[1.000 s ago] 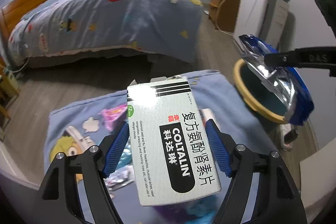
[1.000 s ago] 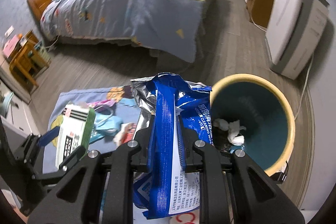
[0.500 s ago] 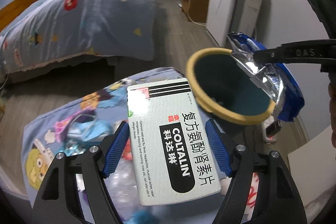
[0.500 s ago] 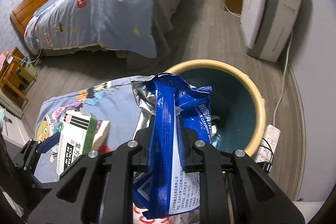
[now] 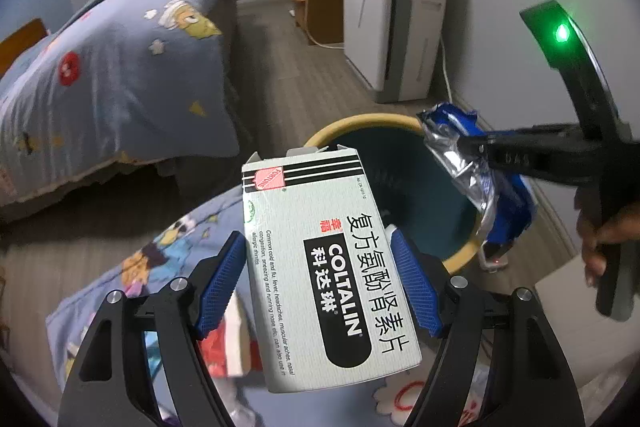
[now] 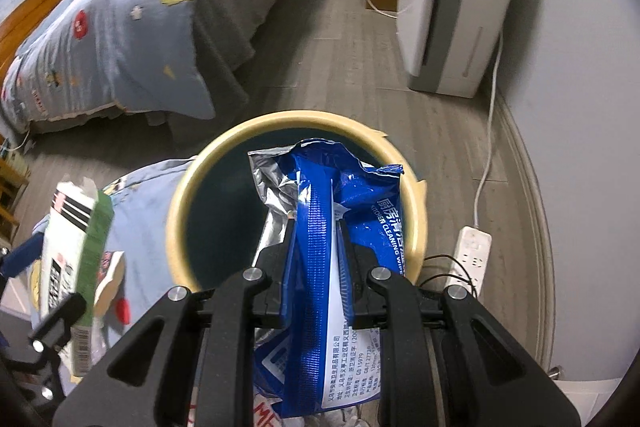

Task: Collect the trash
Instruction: 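Carry the blue wrapper and the COLTALIN box toward the bin with both tools, then open the right tool over the bin while the left tool drops the COLTALIN box in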

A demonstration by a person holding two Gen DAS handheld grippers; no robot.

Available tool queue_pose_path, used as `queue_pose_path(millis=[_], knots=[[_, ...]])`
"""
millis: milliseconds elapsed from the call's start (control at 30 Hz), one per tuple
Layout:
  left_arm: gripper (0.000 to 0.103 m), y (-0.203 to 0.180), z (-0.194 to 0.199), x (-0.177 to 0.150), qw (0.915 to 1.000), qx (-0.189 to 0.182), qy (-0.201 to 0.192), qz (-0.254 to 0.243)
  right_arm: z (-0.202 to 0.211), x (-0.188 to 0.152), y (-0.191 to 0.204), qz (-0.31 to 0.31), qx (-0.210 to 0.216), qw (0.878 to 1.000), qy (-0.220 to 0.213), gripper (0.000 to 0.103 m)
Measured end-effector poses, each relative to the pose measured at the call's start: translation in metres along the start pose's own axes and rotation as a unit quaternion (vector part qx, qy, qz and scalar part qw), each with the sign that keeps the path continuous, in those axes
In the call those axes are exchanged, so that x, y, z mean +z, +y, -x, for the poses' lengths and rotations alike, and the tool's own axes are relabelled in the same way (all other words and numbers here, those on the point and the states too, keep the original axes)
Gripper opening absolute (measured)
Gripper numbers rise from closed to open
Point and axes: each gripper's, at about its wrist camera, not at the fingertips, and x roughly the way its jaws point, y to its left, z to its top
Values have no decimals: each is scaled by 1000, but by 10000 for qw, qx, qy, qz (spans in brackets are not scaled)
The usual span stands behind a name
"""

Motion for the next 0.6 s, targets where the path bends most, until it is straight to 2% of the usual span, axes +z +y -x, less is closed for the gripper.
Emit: queue_pose_path(millis=[267,333,600], knots=[[75,-10,-28,20,9995,-187,68,-227,-16,2,-8,105,-403,9991,24,18],[75,-11,-39,25,9993,-233,99,-271,-22,2,-11,131,-665,9977,43,18],[75,-20,-77,35,9978,-416,231,-456,-45,6,-31,-589,-462,9968,278,18]])
